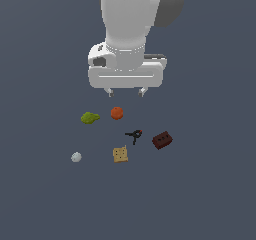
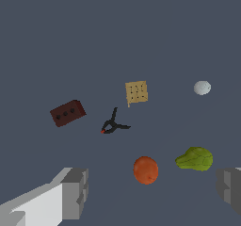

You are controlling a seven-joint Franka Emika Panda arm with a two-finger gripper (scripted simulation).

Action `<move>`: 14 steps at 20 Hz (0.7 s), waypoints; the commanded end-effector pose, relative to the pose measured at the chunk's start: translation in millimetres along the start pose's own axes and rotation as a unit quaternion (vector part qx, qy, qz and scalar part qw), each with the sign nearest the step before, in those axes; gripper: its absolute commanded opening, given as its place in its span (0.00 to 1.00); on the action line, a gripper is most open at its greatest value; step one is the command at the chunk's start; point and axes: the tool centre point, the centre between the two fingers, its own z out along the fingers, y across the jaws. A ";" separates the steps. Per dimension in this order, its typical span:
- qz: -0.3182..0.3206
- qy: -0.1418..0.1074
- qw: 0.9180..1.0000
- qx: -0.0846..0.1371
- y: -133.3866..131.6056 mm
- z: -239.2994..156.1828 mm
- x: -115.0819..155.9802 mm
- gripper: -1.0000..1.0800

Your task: Pick up a designated object from a clutter of objects.

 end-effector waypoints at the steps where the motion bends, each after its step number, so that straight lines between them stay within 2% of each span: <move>1: 0.000 0.000 1.000 0.000 0.0 0.0 0.0 0.96; 10: -0.010 0.015 1.000 -0.017 -1.3 -18.8 5.7 0.96; 14: -0.011 0.016 1.000 -0.017 -1.7 -20.6 6.1 0.96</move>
